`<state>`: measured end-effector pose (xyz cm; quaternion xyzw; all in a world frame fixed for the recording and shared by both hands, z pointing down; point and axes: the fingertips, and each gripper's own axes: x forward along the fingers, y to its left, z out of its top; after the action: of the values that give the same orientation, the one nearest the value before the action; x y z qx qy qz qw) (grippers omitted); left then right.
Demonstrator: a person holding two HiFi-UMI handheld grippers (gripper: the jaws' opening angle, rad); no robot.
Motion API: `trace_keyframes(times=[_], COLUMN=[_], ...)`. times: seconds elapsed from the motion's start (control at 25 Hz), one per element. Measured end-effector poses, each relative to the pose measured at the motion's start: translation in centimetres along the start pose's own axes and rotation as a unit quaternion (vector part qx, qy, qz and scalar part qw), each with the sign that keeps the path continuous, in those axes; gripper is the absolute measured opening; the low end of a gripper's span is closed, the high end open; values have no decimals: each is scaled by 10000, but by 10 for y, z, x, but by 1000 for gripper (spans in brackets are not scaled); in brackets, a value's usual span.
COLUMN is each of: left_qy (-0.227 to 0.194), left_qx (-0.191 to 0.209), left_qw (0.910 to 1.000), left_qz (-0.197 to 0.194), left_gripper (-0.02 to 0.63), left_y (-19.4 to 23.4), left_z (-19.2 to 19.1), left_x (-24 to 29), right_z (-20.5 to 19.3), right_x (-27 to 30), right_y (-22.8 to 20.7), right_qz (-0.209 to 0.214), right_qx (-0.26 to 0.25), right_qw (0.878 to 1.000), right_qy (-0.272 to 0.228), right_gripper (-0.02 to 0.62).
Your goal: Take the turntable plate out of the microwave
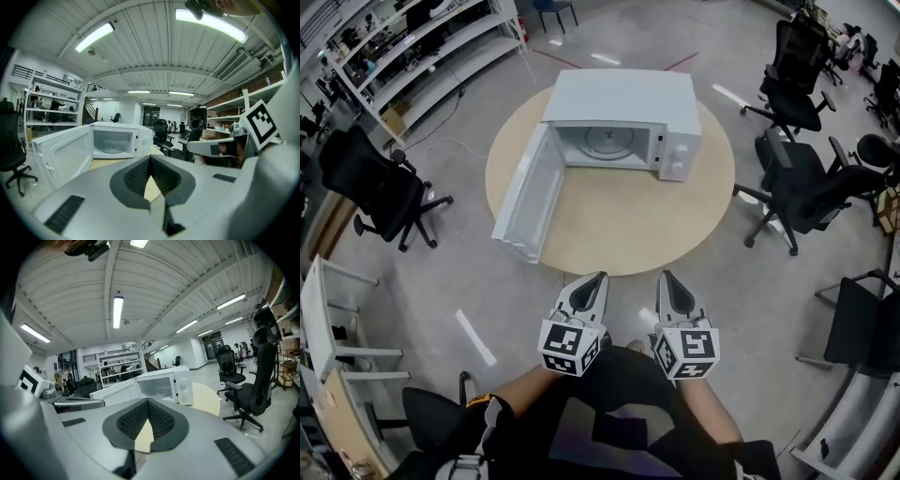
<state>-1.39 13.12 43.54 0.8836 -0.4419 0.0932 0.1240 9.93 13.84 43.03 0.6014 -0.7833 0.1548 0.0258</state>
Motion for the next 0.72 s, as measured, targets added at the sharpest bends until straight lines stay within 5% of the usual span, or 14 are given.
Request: trace_keyframes(times=[0.72], left_qy=[-61], left_qx=[-431], left_qw=[9990], left_qz=[-131], left_gripper=[46], left_y=[76], left_z=[22], left_x=[96], right_z=[10], right_x=[123], right_y=[-22], right_qz=[-72], right_qx=[-91], right_qw=[9983], right_qy=[563], right_gripper=[17])
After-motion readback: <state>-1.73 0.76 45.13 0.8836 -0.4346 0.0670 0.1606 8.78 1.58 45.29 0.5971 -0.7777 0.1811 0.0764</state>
